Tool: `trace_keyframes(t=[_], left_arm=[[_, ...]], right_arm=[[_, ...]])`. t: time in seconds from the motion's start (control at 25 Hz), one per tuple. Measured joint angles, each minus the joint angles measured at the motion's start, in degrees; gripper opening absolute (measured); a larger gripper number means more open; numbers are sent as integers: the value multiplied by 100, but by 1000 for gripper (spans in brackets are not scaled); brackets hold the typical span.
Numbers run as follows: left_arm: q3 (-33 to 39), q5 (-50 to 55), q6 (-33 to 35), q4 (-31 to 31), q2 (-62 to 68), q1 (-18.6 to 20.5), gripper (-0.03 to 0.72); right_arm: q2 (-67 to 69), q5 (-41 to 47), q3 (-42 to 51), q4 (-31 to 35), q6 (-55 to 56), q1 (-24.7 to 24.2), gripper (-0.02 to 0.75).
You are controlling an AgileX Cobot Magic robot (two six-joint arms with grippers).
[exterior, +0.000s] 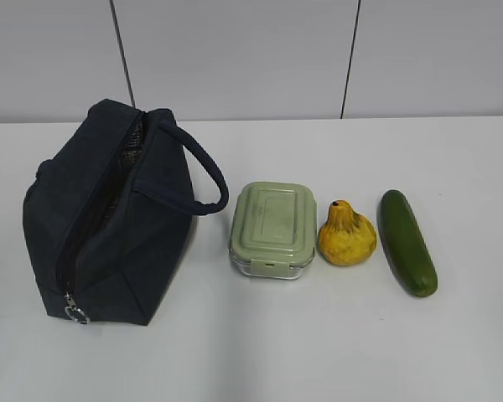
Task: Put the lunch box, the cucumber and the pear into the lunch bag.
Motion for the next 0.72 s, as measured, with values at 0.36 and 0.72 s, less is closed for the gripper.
trace_keyframes(t=[0.36,0.72], left_arm=[[0,0,0,0,0,0,241],[0,0,0,0,0,0,241]], right_arm=[[0,0,0,0,0,0,299],[0,0,0,0,0,0,299]])
